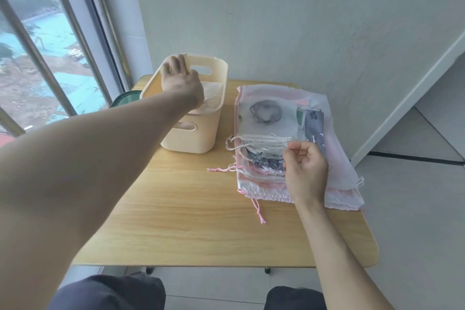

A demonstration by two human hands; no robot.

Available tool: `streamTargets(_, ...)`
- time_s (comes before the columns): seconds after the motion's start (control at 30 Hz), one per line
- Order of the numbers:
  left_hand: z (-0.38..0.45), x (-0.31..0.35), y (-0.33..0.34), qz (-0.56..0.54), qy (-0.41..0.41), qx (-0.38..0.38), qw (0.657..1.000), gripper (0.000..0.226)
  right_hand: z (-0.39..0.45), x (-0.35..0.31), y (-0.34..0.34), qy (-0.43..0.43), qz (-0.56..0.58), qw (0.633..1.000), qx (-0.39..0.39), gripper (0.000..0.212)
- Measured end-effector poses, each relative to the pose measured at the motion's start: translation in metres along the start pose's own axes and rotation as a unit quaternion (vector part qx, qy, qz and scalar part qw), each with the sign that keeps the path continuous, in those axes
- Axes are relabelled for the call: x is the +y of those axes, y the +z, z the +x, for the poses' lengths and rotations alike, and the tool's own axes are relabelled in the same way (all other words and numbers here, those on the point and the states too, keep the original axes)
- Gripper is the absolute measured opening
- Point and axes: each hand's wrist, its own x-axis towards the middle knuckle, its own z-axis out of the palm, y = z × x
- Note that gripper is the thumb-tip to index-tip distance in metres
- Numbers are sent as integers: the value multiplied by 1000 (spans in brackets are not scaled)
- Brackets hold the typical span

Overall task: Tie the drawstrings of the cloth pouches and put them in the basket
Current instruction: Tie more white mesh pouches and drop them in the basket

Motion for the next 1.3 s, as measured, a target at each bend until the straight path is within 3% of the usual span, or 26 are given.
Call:
streamTargets(0.07,-1,7,-4,14,47,-23,999,48,0,2,-1,-5,-15,1000,-6,19)
streamTargets(0.17,5,10,-1,-14,108,-161,981,48,0,3,-3,-15,-32,999,-10,19)
streamTargets(0.23,6,3,2,-25,128,-214,968,52,-1,4,-4,-14,-40,999,-13,19)
streamTargets(0.33,7,-3,-2,-54,146,-225,962,59,1,5,-4,-11,-44,999,-16,19)
streamTargets(0.43,7,-5,-9,-94,116,-212,966,49,2,5,-3,-13,-48,999,-17,18)
streamTargets(0.57,4,-11,-21,-120,65,-58,989,43,1,-3,-5,-140,-63,985,73,13)
streamTargets(0.63,-2,-8,-39,-212,71,57,973,39,4,-3,-10,-211,-95,967,102,11)
streamTargets(0.7,-19,1,-60,-317,100,183,925,39,9,2,-14,-229,-132,959,99,10)
streamTargets(0.77,-43,16,-70,-386,182,279,860,38,13,7,-15,-226,-166,958,66,13)
streamTargets(0.83,-67,37,-66,-424,280,265,819,37,14,11,-16,-218,-192,957,16,21)
streamTargets(0.87,-78,47,-59,-425,303,222,823,40,15,12,-16,-218,-199,956,-2,24)
streamTargets(1.0,-102,78,-11,-256,281,60,923,60,14,12,-17,-265,-202,943,5,30)
streamTargets(1.1,-104,82,20,-267,250,-23,930,56,15,11,-16,-284,-203,937,19,32)
streamTargets(1.17,-103,82,26,-272,231,-5,934,44,17,12,-17,-281,-209,937,8,33)
streamTargets(1.3,-107,78,33,-325,212,146,910,26,16,7,-19,-288,-200,936,10,37)
